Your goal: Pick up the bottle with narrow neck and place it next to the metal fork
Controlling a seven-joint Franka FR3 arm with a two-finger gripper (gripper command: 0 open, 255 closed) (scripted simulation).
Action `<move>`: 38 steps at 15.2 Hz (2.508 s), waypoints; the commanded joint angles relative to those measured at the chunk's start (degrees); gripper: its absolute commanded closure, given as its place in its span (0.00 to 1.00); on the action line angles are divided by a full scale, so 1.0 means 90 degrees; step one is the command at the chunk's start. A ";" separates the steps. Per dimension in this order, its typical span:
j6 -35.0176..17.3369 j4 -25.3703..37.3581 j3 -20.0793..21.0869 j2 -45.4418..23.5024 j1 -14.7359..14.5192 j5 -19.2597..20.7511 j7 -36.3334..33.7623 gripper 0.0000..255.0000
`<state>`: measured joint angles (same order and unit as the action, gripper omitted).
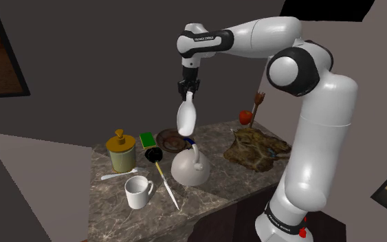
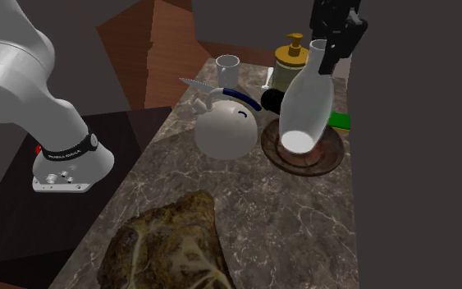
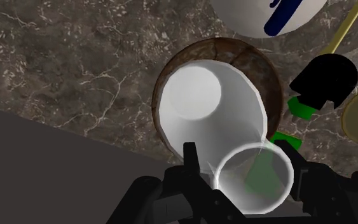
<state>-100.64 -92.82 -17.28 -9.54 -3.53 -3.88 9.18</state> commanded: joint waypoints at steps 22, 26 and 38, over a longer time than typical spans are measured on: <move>0.0160 0.0923 0.1319 -0.0648 -0.1864 0.0107 -0.3223 1.00; 0.0356 0.1608 0.1495 -0.1122 -0.2169 0.0120 -0.3719 1.00; 0.2347 0.6827 0.1850 -0.4309 -0.3082 0.0202 -0.5070 1.00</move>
<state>-83.05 -39.16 -0.83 -44.00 -30.41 -2.17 -35.19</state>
